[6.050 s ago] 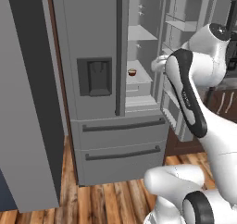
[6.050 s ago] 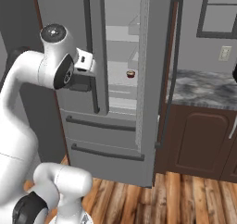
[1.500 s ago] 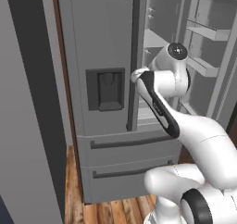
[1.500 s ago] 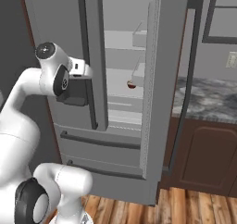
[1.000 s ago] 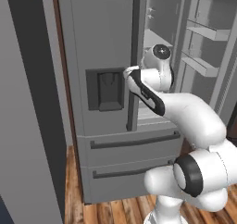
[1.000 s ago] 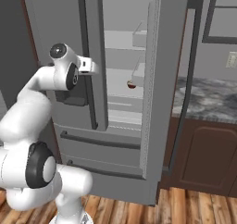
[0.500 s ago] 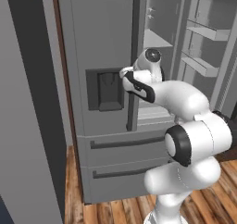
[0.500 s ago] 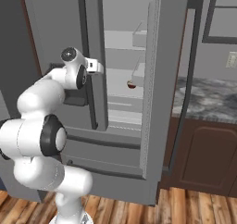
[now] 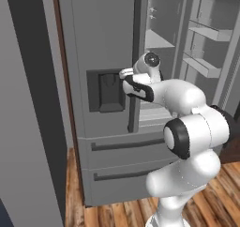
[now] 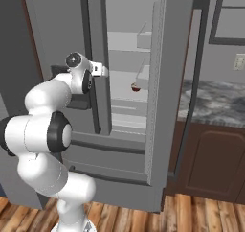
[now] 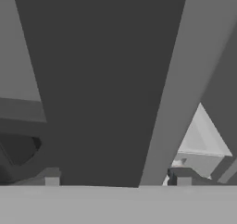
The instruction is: Take the cupcakes from the fridge and place them on the empty tray on the dining counter.
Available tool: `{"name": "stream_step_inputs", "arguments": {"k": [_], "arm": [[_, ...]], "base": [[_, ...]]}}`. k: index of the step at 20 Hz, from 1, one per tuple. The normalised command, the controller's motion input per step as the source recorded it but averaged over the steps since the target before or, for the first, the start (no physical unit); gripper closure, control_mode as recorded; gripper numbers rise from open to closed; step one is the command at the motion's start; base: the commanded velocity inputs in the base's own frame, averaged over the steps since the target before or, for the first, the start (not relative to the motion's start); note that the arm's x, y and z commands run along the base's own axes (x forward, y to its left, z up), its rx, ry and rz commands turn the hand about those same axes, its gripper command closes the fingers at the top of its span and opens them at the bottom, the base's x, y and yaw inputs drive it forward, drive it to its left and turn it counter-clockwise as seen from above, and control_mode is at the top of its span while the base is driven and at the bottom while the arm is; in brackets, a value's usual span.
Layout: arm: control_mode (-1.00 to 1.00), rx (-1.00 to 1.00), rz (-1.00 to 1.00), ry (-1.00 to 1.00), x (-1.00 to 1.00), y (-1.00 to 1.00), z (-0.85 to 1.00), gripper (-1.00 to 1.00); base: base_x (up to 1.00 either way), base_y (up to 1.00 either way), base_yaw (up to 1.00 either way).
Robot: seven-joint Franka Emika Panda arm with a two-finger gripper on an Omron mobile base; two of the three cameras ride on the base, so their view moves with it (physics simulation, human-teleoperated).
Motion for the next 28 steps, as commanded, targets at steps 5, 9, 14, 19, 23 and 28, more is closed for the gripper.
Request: {"name": "stream_step_inputs", "arguments": {"k": [5, 9, 14, 19, 23, 28], "arm": [[-1.00, 0.00, 0.00, 0.00, 0.76, 0.41, -0.33, 1.00], [-1.00, 0.05, 0.02, 0.03, 0.38, 0.65, -0.17, 1.00], [-1.00, 0.06, 0.09, 0.09, -0.72, 1.00, 0.00, 1.00], [-1.00, 0.00, 0.06, 0.12, -1.00, 1.00, 0.00, 1.00], [-1.00, 0.00, 0.02, 0.03, -1.00, 1.00, 0.00, 1.00], [-1.00, 0.03, 0.00, 0.00, -1.00, 0.71, 0.15, 1.00]], "base": [[0.00, 0.00, 0.00], [0.00, 0.00, 0.00], [0.00, 0.00, 0.00], [0.00, 0.00, 0.00], [0.00, 0.00, 0.00], [0.00, 0.00, 0.00]]}}
